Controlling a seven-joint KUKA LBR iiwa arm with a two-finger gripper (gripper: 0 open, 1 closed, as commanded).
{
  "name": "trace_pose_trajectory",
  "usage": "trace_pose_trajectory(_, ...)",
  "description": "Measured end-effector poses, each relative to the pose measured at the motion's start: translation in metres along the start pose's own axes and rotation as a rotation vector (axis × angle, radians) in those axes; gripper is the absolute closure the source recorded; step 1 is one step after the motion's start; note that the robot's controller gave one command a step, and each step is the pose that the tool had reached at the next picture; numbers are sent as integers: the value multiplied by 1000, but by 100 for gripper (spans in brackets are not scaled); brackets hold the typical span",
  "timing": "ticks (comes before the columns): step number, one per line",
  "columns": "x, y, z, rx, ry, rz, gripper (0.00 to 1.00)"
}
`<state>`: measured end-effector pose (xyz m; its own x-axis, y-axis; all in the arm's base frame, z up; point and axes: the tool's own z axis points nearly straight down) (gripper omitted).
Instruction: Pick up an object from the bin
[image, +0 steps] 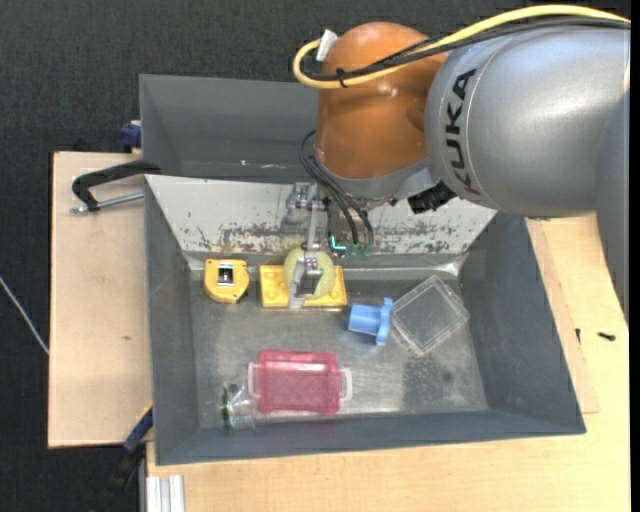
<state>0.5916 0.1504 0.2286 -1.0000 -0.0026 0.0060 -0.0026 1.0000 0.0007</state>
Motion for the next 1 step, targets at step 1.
trace_pose_trajectory(1,-2,-1,-5,-1,-8,2,0)
